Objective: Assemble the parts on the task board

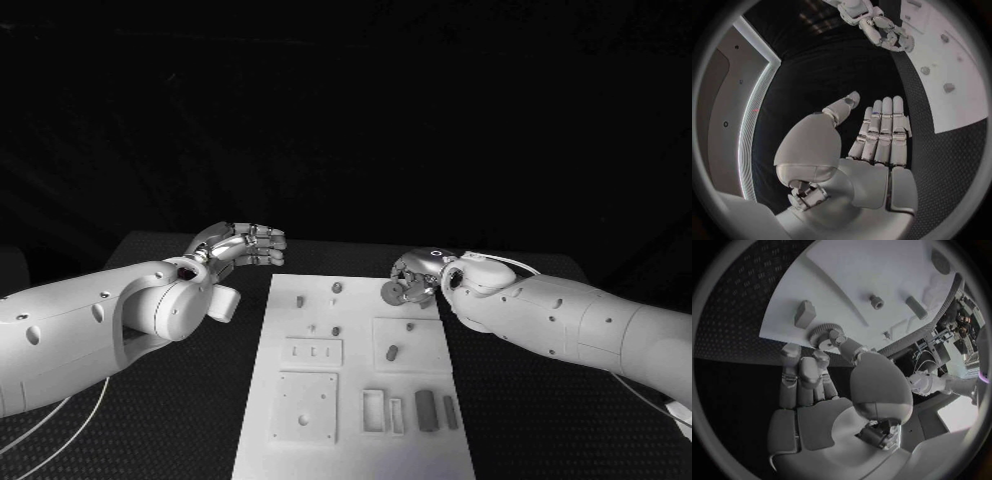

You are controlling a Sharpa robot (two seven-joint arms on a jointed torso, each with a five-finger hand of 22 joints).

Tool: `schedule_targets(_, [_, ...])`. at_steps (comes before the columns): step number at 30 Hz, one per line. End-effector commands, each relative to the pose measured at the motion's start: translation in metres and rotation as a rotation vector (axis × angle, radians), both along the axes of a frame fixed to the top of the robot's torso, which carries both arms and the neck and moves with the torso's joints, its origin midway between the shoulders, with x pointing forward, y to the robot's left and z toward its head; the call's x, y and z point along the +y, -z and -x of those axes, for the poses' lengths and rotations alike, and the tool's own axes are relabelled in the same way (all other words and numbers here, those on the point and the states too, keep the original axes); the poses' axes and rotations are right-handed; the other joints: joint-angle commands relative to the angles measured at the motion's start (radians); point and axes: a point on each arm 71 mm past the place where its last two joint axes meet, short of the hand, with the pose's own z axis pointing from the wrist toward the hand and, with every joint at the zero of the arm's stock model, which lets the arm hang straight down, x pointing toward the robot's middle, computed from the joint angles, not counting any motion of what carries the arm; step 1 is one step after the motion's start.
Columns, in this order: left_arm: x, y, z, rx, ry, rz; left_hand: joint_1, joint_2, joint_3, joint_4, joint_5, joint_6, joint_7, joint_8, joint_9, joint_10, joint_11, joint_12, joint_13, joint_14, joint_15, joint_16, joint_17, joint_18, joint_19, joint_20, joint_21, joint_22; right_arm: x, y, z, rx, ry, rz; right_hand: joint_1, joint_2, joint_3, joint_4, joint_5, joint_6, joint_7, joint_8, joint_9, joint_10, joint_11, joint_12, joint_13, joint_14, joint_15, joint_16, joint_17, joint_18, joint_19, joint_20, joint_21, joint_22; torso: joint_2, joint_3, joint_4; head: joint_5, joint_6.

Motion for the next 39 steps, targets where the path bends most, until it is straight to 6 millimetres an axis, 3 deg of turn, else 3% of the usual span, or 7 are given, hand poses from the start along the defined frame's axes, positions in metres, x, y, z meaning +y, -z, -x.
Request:
schedule_targets(1, [-0.003, -0.002, 0.000, -0.008, 0.021, 0.006, -0.004, -0.001, -0.002, 0.006, -0.004, -0.005, -0.001, -0.006, 0.001, -0.002, -0.003, -0.004, 0.001, -0.001, 0.002, -0.003, 0.002, 0.004, -0.005, 0.002, -0.005, 0.001, 0.001, 0.002, 0.001, 0.022, -0.007, 0.002, -0.015, 0.000, -0.005, 0.001, -0.003, 0.015, 0.009, 0.005, -0.002, 0.000, 0.004, 0.008, 0.001, 0.004, 0.001, 0.007, 0.002, 0.068, 0.002, -0.006, 0.006, 0.022, 0.001, 0.0000, 0.0009, -0.001, -0.001])
schedule_targets(8, [-0.003, -0.002, 0.000, -0.008, 0.021, 0.006, -0.004, -0.001, -0.002, 0.006, -0.004, -0.005, -0.001, -0.006, 0.001, -0.002, -0.002, -0.005, 0.001, -0.001, 0.002, -0.004, 0.002, 0.004, -0.005, 0.002, -0.005, 0.002, 0.001, 0.003, 0.000, 0.027, -0.004, 0.003, -0.042, -0.024, -0.012, 0.018, -0.003, 0.015, 0.015, 0.002, -0.005, -0.001, 0.010, 0.015, -0.001, 0.006, 0.006, 0.010, 0.005, 0.068, 0.003, -0.008, 0.012, 0.021, 0.000, -0.0005, 0.0010, -0.002, -0.005])
schedule_targets(18, [-0.003, -0.002, 0.001, -0.007, 0.021, 0.005, -0.004, -0.001, -0.002, 0.006, -0.004, -0.006, -0.001, -0.007, 0.002, -0.002, -0.002, -0.005, 0.002, -0.001, 0.002, -0.004, 0.003, 0.004, -0.005, 0.002, -0.006, 0.002, 0.005, 0.006, 0.001, 0.029, -0.003, 0.007, -0.053, -0.031, -0.016, 0.030, -0.003, 0.020, 0.023, 0.003, -0.006, -0.003, 0.017, 0.020, -0.004, 0.006, 0.013, 0.012, 0.007, 0.068, 0.002, -0.010, 0.015, 0.020, 0.000, -0.0003, 0.0009, -0.003, -0.007])
schedule_targets(26, [-0.002, -0.001, 0.000, -0.007, 0.020, 0.005, -0.003, -0.001, -0.001, 0.006, -0.004, -0.006, -0.001, -0.007, 0.002, -0.002, -0.002, -0.006, 0.002, -0.001, 0.002, -0.005, 0.004, 0.004, -0.005, 0.002, -0.006, 0.002, 0.004, 0.008, 0.002, 0.014, -0.006, 0.022, -0.032, -0.015, -0.008, 0.018, -0.003, 0.048, 0.019, 0.016, -0.002, -0.002, 0.015, 0.027, -0.007, 0.007, 0.012, 0.014, 0.009, 0.068, 0.001, -0.013, 0.020, 0.020, 0.000, 0.0003, 0.0002, -0.001, -0.009])
schedule_targets(31, [-0.003, -0.001, 0.000, -0.007, 0.021, 0.005, -0.003, -0.001, -0.001, 0.006, -0.004, -0.006, -0.001, -0.007, 0.002, -0.002, -0.002, -0.006, 0.002, -0.001, 0.002, -0.005, 0.004, 0.004, -0.005, 0.002, -0.006, 0.002, 0.005, 0.011, 0.003, -0.003, -0.008, 0.040, -0.005, 0.007, -0.005, -0.010, -0.003, 0.085, 0.008, 0.035, 0.007, 0.005, 0.005, 0.034, -0.013, 0.008, 0.002, 0.015, 0.012, 0.068, 0.000, -0.014, 0.025, 0.020, 0.000, 0.0006, 0.0001, -0.002, -0.009])
schedule_targets(39, [-0.003, -0.002, 0.000, -0.007, 0.020, 0.005, -0.003, -0.001, -0.001, 0.005, -0.004, -0.006, -0.001, -0.007, 0.002, -0.002, -0.003, -0.006, 0.002, -0.001, 0.002, -0.006, 0.005, 0.004, -0.005, 0.002, -0.006, 0.002, 0.010, 0.016, 0.006, -0.015, -0.021, 0.046, 0.000, 0.008, -0.012, -0.018, -0.003, 0.115, -0.003, 0.049, 0.014, 0.013, -0.006, 0.037, -0.023, 0.016, -0.008, 0.021, 0.030, 0.068, 0.000, -0.012, 0.031, 0.019, 0.000, 0.0009, -0.0001, -0.002, -0.011])
